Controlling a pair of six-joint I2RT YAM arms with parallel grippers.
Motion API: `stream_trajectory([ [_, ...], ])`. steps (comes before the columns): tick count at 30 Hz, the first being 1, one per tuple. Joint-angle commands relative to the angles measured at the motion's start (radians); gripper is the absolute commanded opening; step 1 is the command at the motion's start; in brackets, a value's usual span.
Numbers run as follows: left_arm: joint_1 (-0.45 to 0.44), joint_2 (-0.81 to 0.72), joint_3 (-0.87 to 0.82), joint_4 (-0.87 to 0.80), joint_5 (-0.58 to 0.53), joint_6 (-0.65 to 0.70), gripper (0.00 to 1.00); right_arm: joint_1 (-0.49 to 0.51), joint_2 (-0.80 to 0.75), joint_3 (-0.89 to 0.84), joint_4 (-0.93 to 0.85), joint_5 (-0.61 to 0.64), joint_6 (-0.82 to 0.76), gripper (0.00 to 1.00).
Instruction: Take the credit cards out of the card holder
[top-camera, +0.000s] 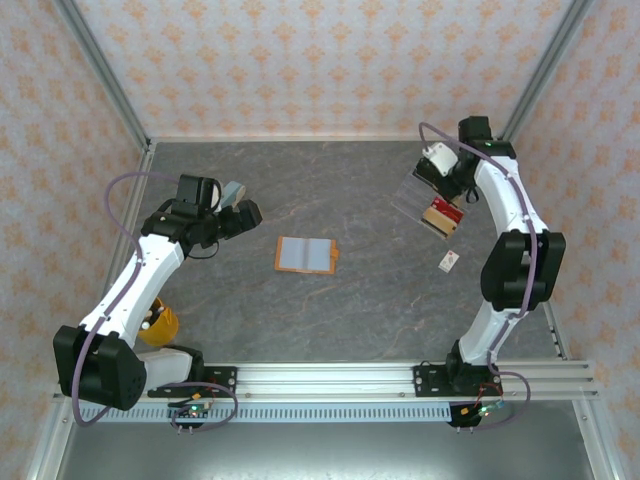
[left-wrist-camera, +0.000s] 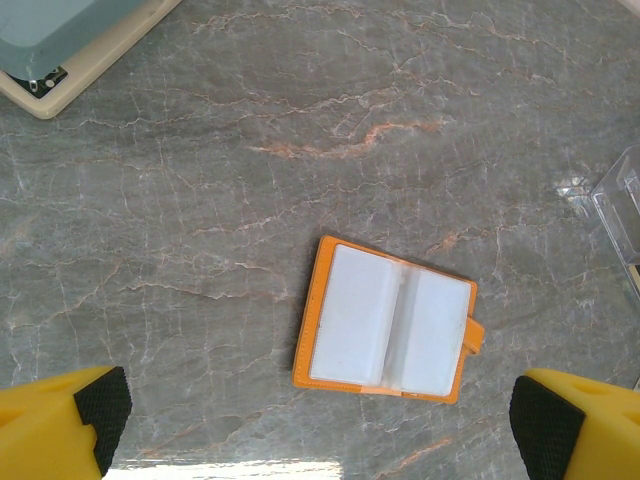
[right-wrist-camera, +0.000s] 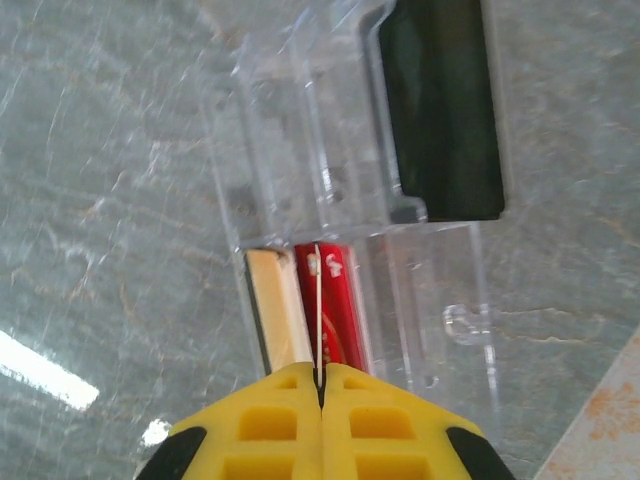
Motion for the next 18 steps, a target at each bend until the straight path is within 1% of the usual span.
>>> stream_trajectory([
  [1,0.008,0.017,0.013,-0.020,-0.027,0.022,1.00,-0.008,-0.008,-0.015,-0.087,-0.051,-0.083,0.00],
  [8,0.009,0.025,0.013,-0.018,-0.015,0.025,1.00,-0.010,0.006,-0.062,-0.049,-0.087,-0.106,0.00],
  [14,0.008,0.026,0.012,-0.017,-0.014,0.027,1.00,-0.014,0.027,-0.109,0.015,-0.065,-0.112,0.00],
  [18,0.008,0.030,0.012,-0.017,-0.012,0.029,1.00,-0.020,0.024,-0.136,0.069,-0.082,-0.113,0.00],
])
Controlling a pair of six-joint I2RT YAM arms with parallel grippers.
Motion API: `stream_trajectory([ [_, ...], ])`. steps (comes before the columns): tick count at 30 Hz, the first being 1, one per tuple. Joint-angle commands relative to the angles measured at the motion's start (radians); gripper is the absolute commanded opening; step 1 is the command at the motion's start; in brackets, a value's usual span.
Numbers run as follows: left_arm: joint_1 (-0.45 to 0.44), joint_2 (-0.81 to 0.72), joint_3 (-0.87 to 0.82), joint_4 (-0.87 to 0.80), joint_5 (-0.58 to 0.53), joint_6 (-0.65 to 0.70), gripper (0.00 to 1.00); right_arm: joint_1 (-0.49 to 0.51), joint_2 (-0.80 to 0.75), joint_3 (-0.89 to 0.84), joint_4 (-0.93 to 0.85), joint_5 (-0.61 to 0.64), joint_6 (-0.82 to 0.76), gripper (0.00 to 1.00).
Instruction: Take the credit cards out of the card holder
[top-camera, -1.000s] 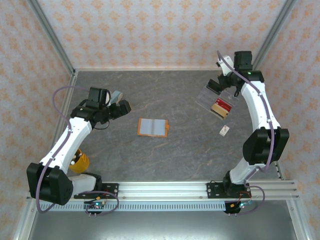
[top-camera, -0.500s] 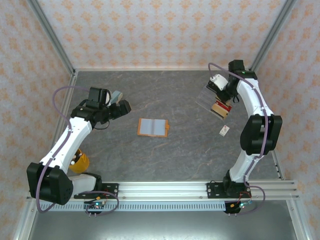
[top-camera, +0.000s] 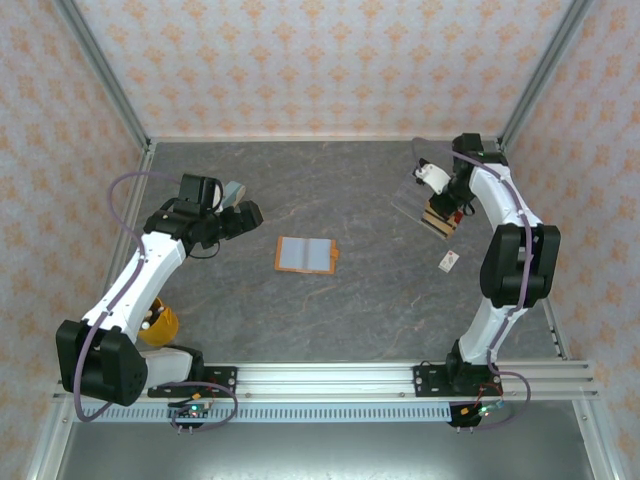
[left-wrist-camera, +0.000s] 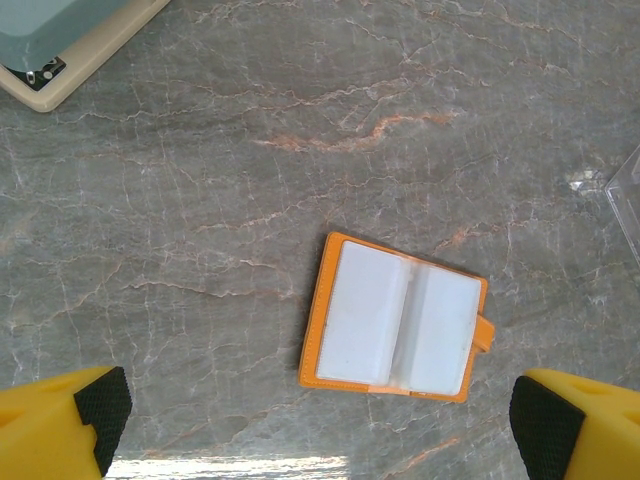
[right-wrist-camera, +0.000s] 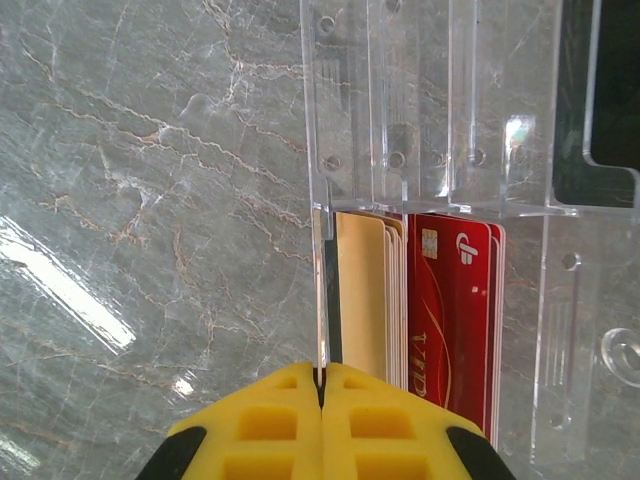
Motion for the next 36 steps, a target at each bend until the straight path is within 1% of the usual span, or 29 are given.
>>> stream_trajectory([
  [1,0.008,0.008,0.012,-0.020,-0.013,0.020,1.00,-0.013,0.006,-0.014,0.053,-0.030,-0.024,0.00],
  [6,0.008,0.003,0.008,-0.021,-0.013,0.024,1.00,-0.018,0.065,0.035,0.045,-0.014,-0.037,0.00],
  [13,0.008,0.006,0.004,-0.016,-0.010,0.019,1.00,-0.019,0.094,0.038,0.067,0.021,-0.041,0.01],
  [17,0.008,0.011,-0.001,-0.009,-0.001,0.016,1.00,-0.020,0.104,0.044,0.070,0.031,-0.046,0.04],
  [21,0.008,0.013,-0.001,-0.009,0.002,0.016,1.00,-0.020,0.109,0.052,0.058,0.048,-0.048,0.10],
  [27,0.008,0.016,0.001,-0.007,0.003,0.016,1.00,-0.020,0.098,0.029,0.080,0.066,-0.054,0.15],
  [33,0.008,0.015,-0.002,-0.007,0.007,0.016,1.00,-0.019,0.078,0.037,0.081,0.048,-0.036,0.18],
  [36,0.008,0.016,-0.005,-0.003,0.011,0.014,1.00,-0.020,0.037,0.042,0.069,0.000,-0.001,0.20],
])
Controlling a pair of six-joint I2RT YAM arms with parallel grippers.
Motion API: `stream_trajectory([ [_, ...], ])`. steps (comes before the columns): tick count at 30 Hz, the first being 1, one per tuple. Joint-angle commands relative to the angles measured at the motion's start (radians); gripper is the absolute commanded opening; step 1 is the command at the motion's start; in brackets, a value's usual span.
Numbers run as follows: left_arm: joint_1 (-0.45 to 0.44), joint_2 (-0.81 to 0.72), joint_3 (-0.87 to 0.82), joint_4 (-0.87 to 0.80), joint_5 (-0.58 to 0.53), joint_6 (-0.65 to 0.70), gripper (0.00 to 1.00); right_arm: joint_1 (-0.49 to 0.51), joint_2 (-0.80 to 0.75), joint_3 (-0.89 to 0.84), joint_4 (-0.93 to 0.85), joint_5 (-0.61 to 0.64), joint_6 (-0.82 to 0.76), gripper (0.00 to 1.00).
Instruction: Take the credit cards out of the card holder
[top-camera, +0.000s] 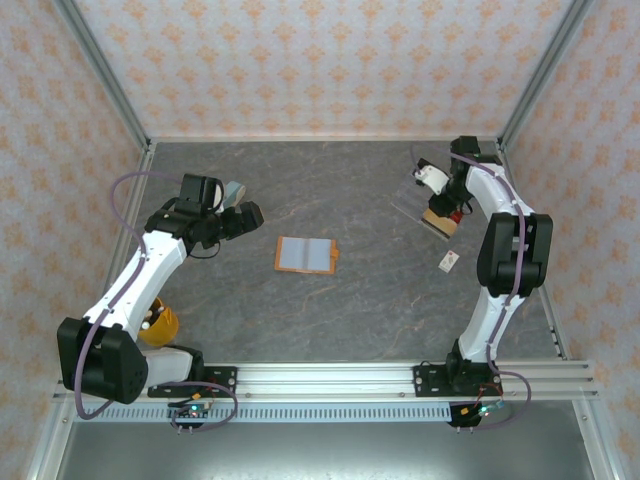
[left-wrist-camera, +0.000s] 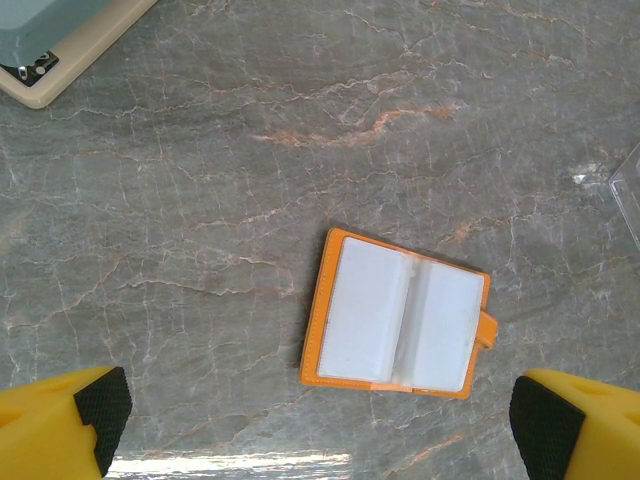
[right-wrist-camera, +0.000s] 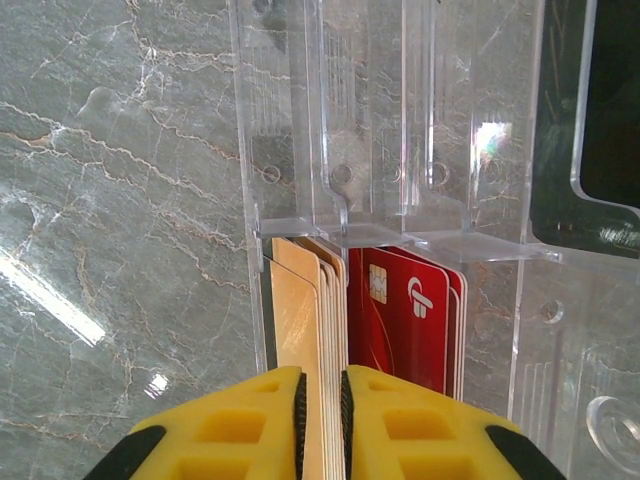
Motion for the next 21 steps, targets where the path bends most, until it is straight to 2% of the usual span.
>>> stream_trajectory([
  [1,0.008,0.007,-0.006,0.000,0.007,0.006,1.00,-0.007,-0.072,0.027,-0.015,-0.058,0.051,0.22],
  [4,0.009,0.024,-0.009,0.014,0.028,0.003,1.00,-0.003,-0.134,0.012,0.006,-0.142,0.172,0.25],
  [7,0.006,0.053,-0.018,0.039,0.069,-0.008,1.00,0.019,-0.203,-0.047,0.096,-0.201,0.358,0.27],
  [12,-0.023,0.119,-0.040,0.100,0.133,-0.032,0.92,0.104,-0.274,-0.149,0.265,-0.113,0.853,0.25],
  [15,-0.060,0.167,-0.039,0.131,0.151,-0.054,0.86,0.175,-0.297,-0.220,0.335,-0.068,1.062,0.25],
  [19,-0.119,0.235,-0.018,0.155,0.146,-0.073,0.75,0.252,-0.276,-0.232,0.294,-0.022,1.268,0.27],
  [21,-0.145,0.273,-0.005,0.159,0.124,-0.078,0.72,0.291,-0.263,-0.242,0.283,-0.076,1.355,0.29],
])
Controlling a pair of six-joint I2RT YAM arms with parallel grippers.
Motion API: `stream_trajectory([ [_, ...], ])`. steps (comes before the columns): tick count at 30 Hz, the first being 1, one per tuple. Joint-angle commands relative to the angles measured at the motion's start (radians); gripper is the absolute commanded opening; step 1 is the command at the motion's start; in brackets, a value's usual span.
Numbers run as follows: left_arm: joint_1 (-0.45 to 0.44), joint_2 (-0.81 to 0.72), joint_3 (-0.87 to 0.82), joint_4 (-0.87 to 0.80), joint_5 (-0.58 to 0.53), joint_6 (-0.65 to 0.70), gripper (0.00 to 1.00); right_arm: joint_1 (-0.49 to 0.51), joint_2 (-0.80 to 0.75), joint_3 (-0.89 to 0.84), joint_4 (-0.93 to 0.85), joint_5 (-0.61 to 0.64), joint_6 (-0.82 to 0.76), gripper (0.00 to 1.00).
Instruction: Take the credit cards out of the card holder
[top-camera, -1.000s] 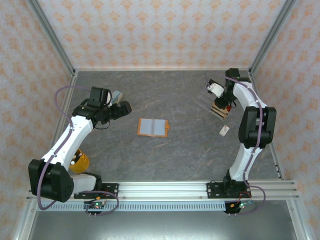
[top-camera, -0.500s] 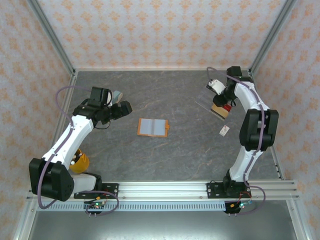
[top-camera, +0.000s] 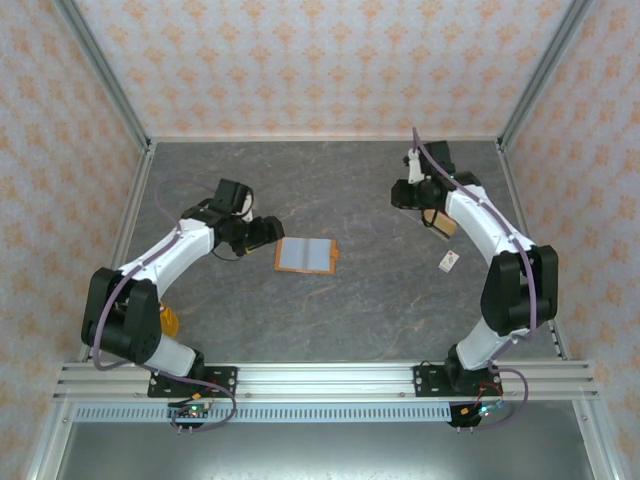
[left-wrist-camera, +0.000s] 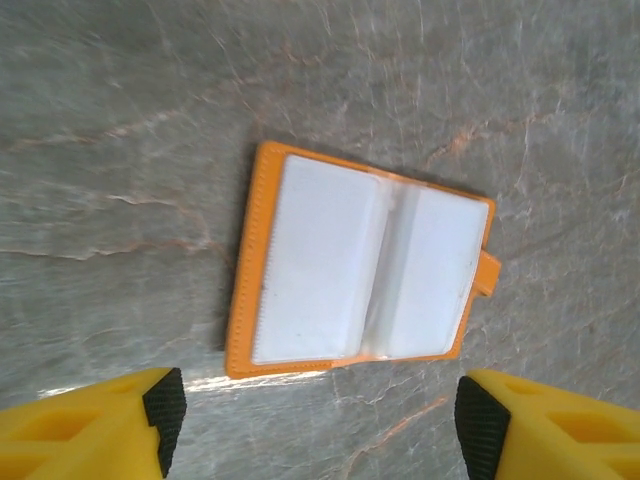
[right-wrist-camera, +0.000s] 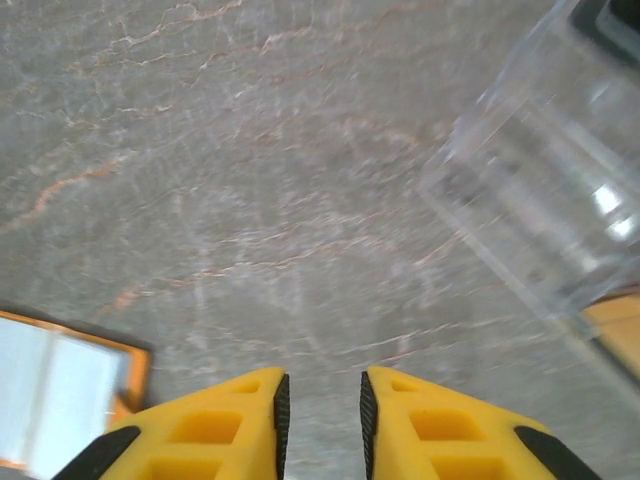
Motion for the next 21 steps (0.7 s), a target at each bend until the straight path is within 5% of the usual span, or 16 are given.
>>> stream_trajectory([
  [1,-0.036,0.050,0.032,0.037,-0.015,-0.021,0.70,0.056,0.017,-0.018,0.006,-0.013,0.291,0.29],
  [11,-0.081,0.220,0.116,0.017,-0.087,-0.020,0.50,0.305,0.125,-0.067,0.090,0.021,0.491,0.46],
  [21,-0.086,0.296,0.142,0.005,-0.096,-0.015,0.34,0.412,0.265,-0.051,0.144,-0.049,0.580,0.41],
])
